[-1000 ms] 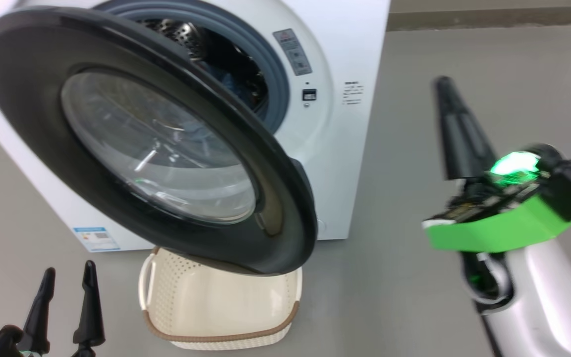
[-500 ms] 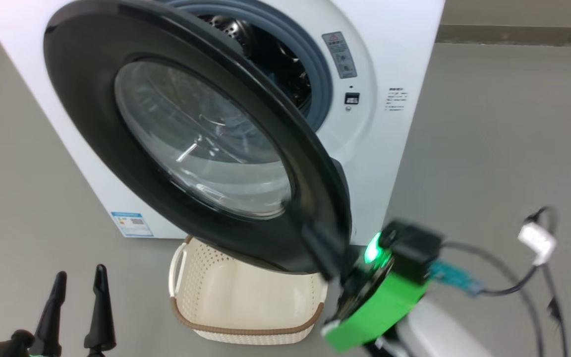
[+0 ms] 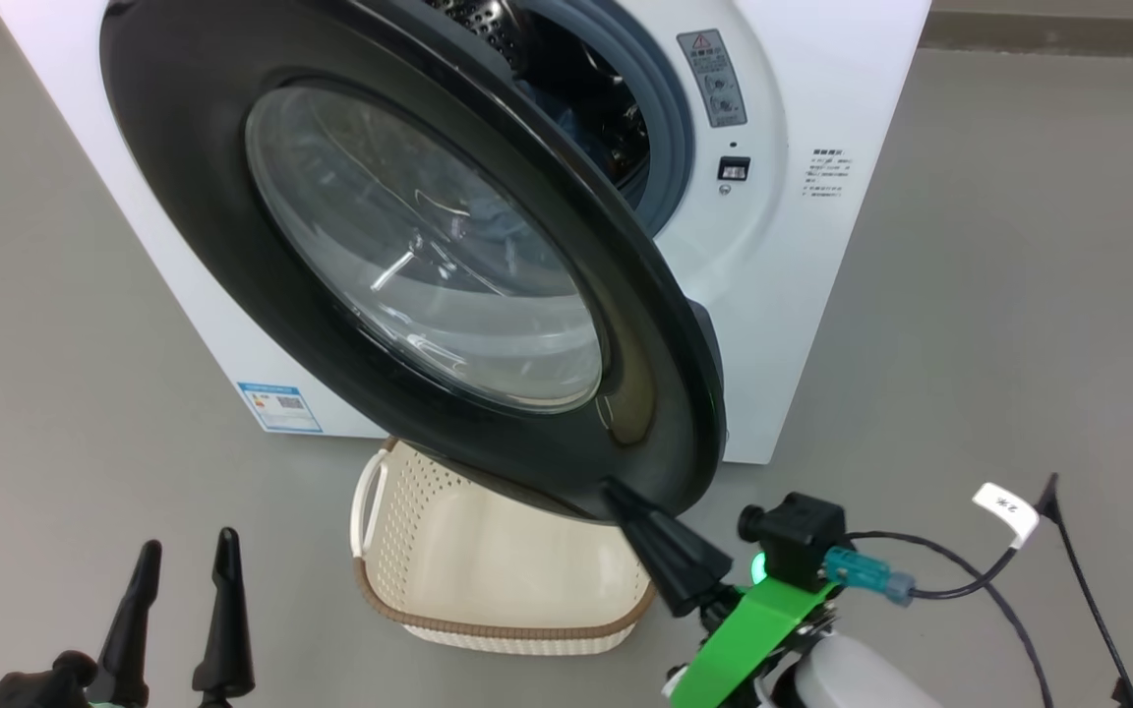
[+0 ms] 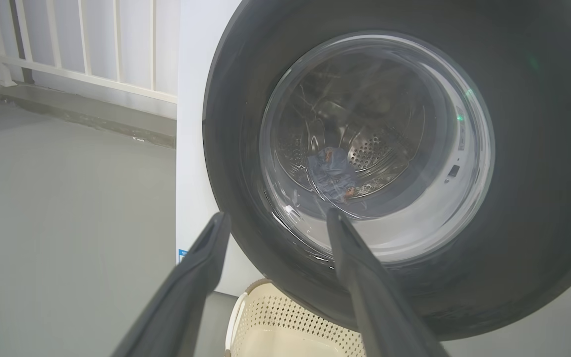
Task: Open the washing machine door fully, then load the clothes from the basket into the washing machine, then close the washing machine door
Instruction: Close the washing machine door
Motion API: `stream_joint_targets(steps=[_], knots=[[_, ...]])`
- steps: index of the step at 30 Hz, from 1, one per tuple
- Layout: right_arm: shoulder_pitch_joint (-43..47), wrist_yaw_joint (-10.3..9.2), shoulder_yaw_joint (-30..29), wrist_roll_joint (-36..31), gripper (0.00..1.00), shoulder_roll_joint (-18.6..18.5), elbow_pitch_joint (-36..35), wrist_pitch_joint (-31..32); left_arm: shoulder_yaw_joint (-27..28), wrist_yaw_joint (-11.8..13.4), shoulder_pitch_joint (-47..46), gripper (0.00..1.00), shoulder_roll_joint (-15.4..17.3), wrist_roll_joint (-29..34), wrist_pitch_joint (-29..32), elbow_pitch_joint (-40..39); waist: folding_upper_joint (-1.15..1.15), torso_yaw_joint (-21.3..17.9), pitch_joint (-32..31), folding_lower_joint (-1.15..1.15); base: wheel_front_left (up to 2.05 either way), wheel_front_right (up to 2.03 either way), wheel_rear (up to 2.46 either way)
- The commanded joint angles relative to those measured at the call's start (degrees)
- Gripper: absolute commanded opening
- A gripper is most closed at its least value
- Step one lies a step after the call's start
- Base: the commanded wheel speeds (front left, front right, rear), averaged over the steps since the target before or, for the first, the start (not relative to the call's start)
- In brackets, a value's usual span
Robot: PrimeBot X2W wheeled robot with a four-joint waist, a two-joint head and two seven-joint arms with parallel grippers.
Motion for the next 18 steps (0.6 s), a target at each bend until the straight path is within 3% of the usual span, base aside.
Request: stream_joint_targets(steps=[1,18], knots=[[-0.7,0.08,0.0,-1.0,0.0,0.8,-0.9,-0.3,1.7,-0.2,-2.5,1.0,0.5,-0.1,-0.4,-1.0,0.0,0.1,0.4,0.0,0.0,0.0,0.0],[-6.8,0.08,-11.0,-3.1,0.0,1.6,2.7,-0.3,-1.7,-0.2,-6.3,1.0,2.4,-1.0,-0.4,-0.9,0.0,1.0,4.5,0.0,0.0,0.0,0.0]])
